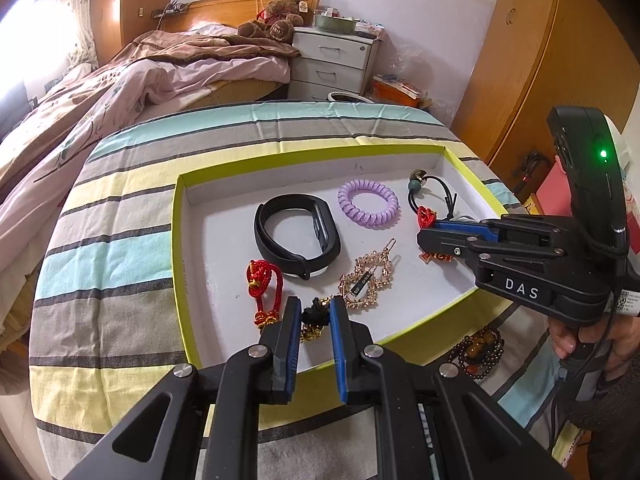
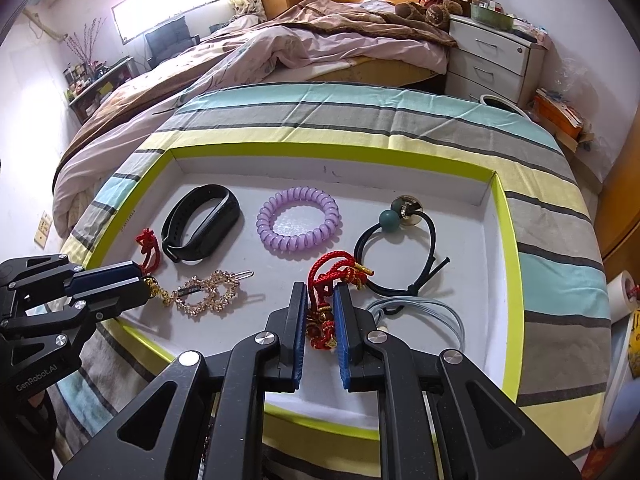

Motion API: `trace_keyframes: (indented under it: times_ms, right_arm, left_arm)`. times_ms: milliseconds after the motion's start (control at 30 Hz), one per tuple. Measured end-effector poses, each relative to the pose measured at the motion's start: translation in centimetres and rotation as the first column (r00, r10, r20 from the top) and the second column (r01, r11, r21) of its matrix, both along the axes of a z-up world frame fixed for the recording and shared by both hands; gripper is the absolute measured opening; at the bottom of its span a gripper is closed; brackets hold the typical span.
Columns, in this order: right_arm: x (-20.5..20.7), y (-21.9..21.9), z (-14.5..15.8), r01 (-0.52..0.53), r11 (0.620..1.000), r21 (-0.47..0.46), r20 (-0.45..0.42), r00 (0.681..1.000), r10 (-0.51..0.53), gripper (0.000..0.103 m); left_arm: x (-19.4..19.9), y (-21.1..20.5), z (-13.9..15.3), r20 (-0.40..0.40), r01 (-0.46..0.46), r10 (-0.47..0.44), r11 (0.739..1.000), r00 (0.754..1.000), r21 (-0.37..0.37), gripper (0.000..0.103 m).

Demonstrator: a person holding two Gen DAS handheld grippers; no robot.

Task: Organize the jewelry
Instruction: 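Open the right gripper on the tassel bracelet while the left releases the gold charm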

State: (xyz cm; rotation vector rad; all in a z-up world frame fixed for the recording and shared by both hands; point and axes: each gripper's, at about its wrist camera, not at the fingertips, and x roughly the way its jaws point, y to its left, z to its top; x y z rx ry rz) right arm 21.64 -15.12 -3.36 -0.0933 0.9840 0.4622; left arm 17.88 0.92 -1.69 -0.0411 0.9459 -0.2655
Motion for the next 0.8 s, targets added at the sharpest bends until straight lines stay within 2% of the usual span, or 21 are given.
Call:
trace_keyframes:
  times_ms: [300,400,467,567,700,800]
  right_arm:
    - [0.0,0.1,0.0,0.001,1.0,0.001,0.002,1.0,-0.001,0.018]
    - [-0.1,-0.1,0.1,0.006,1.0,0.009,0.004,1.0,-0.006,0.023]
    - [-0.2,-0.2,0.2,0.009,1.0,0.014,0.004,1.0,-0.009,0.034]
    - [-0.4,-0.3,0.5,0.017,1.0,0.024,0.016,1.0,-0.017,0.036]
    - [-1.0,-0.5,1.0,0.024,0.999,0.041,0.03,0.999,-0.025,0.036]
    - [-1.6,-0.8,1.7,0.029,0.998,0.057,0.045,0.999,-0.031,0.036]
  left_arm:
    - [-0.3,-0.2,0.2,0.001,-0.004,0.004,1.0,1.0,-0.003,0.015]
    - [-0.7,-0.5,0.5,0.009,0.002,-0.002,1.0,1.0,-0.002,0.017]
    - [-0.6,-0.5,0.5,0.008,0.004,-0.004,1.0,1.0,-0.008,0.019]
    - [-0.8,-0.6,0.8,0.014,0.007,-0.007,1.0,1.0,-0.009,0.02]
    - [-1.4,-0.7,1.3,0.03,0.005,-0.005,1.0,1.0,0.0,0.035]
    - [-2.0,-0.9,1.8,0.042,0.008,-0.008,1.0,0.999,-0.003,0.036]
